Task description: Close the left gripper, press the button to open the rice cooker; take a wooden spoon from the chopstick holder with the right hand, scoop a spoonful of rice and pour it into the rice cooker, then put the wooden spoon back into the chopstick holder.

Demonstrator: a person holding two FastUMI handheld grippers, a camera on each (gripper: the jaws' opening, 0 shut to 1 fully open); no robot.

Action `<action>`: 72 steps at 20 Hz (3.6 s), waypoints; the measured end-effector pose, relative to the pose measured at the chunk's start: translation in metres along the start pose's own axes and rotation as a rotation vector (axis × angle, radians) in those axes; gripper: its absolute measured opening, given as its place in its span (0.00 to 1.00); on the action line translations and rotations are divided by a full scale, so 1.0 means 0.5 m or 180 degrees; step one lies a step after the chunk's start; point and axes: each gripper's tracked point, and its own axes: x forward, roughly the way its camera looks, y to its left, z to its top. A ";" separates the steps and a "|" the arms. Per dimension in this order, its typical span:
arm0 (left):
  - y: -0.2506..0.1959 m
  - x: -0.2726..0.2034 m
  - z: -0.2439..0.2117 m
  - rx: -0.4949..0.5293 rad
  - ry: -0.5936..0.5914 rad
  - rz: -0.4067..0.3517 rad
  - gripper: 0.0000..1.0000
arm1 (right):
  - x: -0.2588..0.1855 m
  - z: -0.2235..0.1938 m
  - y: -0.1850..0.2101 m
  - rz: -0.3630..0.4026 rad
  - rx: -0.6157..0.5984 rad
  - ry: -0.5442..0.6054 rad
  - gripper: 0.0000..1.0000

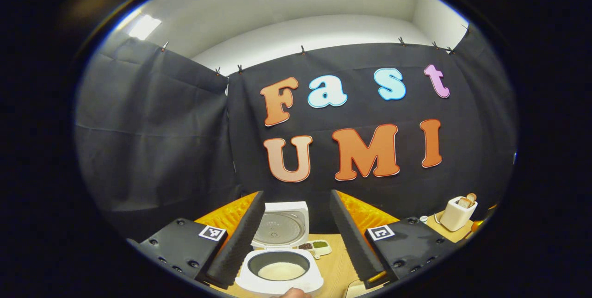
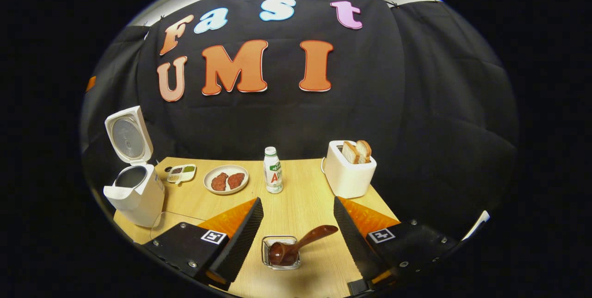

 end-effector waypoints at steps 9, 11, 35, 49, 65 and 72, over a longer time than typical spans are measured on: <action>-0.063 -0.057 -0.009 0.0149 0.0048 0.0058 1.00 | 0.072 -0.120 -0.060 -0.0025 0.0294 0.0422 0.96; -0.065 -0.068 -0.008 0.0216 0.0053 0.0082 0.99 | 0.084 -0.146 -0.064 -0.0001 0.0367 0.0517 0.95; -0.064 -0.099 -0.024 0.0423 0.0222 0.0081 0.98 | 0.164 -0.234 -0.003 0.0527 0.1707 0.0698 0.24; -0.044 -0.064 -0.040 0.0311 0.0186 -0.0082 1.00 | 0.109 -0.160 -0.024 0.0428 0.1797 0.0541 0.11; 0.071 0.007 -0.128 0.0084 0.0223 -0.0097 0.99 | 0.011 0.000 0.146 0.0798 0.1835 0.0152 0.11; 0.122 0.023 -0.184 0.0120 0.0377 -0.0019 0.99 | 0.019 -0.030 0.319 0.1038 0.1191 0.0333 0.11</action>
